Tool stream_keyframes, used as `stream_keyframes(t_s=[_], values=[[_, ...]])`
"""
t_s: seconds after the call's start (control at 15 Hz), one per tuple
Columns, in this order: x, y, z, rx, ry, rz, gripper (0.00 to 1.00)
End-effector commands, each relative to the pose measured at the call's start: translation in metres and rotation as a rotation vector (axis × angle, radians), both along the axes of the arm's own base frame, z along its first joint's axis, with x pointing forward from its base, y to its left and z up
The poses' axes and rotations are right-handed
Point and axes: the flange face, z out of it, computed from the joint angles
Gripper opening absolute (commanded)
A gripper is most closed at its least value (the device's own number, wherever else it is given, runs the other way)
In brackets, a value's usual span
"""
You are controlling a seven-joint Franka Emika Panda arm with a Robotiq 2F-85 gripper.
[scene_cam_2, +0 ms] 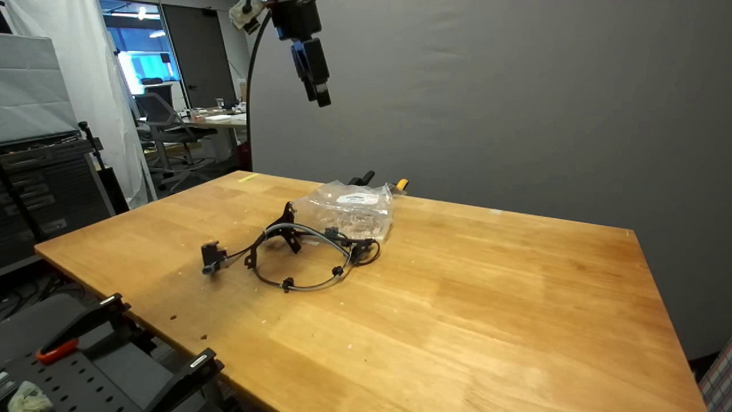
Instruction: Pull out the cable from the plastic and place it on the table
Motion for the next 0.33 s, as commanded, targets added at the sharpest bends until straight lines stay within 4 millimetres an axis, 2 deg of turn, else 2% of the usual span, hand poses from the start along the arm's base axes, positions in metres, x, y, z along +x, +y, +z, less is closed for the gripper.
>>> stream_keyframes(t_s=[0.0,0.07,0.27], values=[[-0.015,0.011,0.034,0.094,0.025,-0.002,1.00],[-0.006,0.008,0.012,0.049,0.020,-0.009,1.00],[-0.008,0.010,0.012,0.053,0.029,-0.007,1.00]])
